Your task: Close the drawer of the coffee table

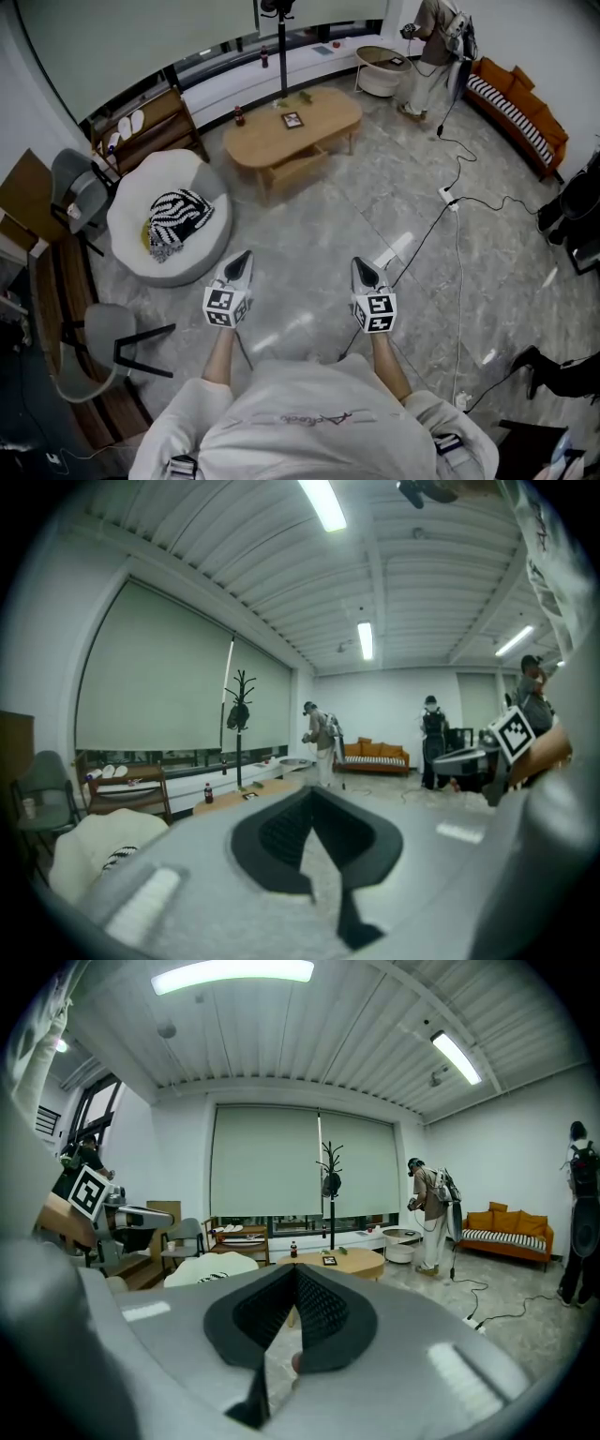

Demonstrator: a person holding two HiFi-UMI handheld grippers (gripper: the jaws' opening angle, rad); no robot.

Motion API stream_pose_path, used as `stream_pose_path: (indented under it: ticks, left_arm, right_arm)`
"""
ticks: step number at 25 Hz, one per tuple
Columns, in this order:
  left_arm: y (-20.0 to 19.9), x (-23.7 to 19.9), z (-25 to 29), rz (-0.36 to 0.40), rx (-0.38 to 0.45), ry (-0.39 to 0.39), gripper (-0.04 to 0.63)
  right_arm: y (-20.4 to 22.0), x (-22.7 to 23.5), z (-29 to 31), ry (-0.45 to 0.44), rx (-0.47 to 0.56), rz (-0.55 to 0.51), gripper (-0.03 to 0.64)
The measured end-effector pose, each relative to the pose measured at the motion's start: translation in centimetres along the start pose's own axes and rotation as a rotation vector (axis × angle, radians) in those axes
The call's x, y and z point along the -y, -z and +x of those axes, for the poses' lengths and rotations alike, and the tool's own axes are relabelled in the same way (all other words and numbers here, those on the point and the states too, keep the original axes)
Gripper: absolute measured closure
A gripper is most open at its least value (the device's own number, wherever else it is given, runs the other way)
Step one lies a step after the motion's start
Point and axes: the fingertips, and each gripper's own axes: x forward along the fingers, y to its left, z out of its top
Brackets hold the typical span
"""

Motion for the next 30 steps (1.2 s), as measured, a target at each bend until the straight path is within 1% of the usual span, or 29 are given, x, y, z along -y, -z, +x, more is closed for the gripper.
stream_pose_path:
  ticks: [8, 13, 19, 25, 30]
  left_arm:
    - [-0.2, 1.9, 1.9, -0.003, -0.001, -0.03, 0.595]
    - [0.2, 3.0, 3.0, -0.002, -0.007, -0.041, 0.595]
    - [0.6, 2.7, 3.8, -0.009, -0.018, -0.059, 0.595]
    - [1.0, 1.6, 4.6, -0.014, -0.016, -0.057, 0.595]
    - [1.5, 0.2, 6.5, -0.023, -0.013, -0.045, 0.595]
  right_arm:
    - [0.3, 2.4, 0.5, -0.044, -0.004, -0.01, 0.612]
    - [0.9, 3.9, 0.8, -0.057, -0.01, -0.007, 0.612]
    - [1.1, 4.5, 1.8, -0.075, -0.012, -0.007, 0.612]
    - [1.2, 4.3, 3.2, -0.077, -0.016, -0.008, 0.612]
    - [1.5, 4.5, 5.2, -0.071, -0.023, -0.011, 0.612]
